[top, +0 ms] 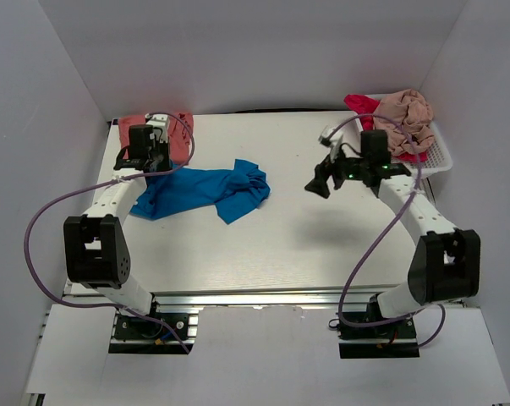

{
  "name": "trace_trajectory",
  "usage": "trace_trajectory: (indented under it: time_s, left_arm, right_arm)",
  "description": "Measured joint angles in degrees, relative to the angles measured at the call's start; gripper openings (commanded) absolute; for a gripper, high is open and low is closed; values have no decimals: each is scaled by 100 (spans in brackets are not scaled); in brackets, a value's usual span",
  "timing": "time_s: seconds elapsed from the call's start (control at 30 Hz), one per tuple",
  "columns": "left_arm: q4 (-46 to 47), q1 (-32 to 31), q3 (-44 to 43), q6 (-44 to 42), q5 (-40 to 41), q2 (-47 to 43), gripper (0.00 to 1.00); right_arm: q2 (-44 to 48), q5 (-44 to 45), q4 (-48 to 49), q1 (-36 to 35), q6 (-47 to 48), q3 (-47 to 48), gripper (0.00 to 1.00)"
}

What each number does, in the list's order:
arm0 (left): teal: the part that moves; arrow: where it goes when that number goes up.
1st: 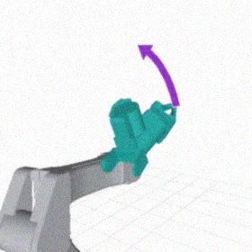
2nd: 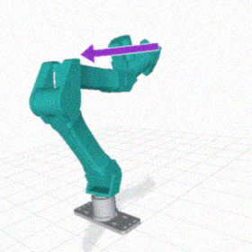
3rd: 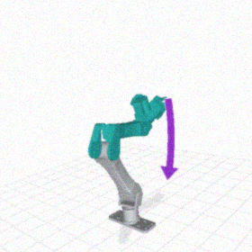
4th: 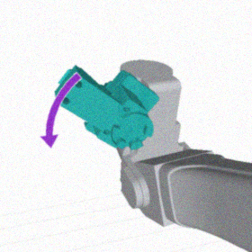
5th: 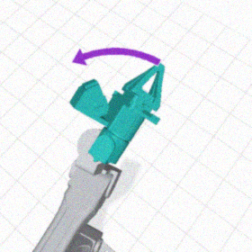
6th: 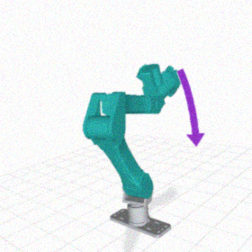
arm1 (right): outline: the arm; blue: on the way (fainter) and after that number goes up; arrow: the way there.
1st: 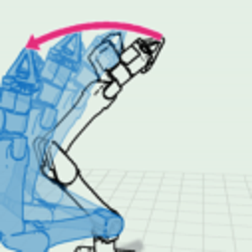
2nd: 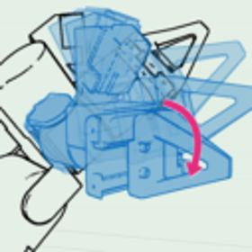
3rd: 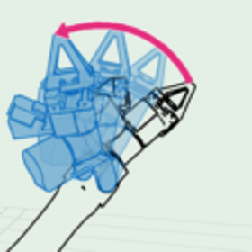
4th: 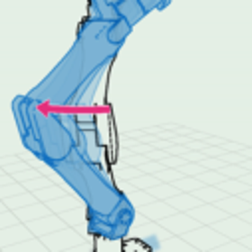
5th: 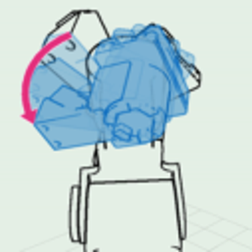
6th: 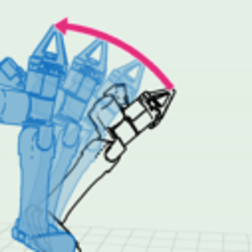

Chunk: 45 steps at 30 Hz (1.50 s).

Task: Fold and stack the t-shirts
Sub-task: Flatten out the tshirt

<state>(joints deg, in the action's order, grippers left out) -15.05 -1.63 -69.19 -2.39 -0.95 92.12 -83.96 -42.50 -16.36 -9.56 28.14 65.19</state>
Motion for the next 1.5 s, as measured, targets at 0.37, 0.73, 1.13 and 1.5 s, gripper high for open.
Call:
trace_trajectory:
  time_s: [0.37, 0.73, 1.13, 1.5]
  left_arm:
    - [0, 0, 2, 127, -195, 0, 0]
    - [4, 0, 22, 136, -254, 4, 0]
    - [4, 0, 22, 291, -299, 57, 0]
    - [50, 0, 24, 343, -321, 245, 0]
  right_arm:
    - [-1410, 407, 48, -1526, -11, -223, 87]
    - [-1818, 761, 256, -2684, 33, 79, 87]
    - [-2227, 940, 369, -3543, 39, 533, 87]
    - [-2771, 1244, 612, -4129, 85, 1054, 84]
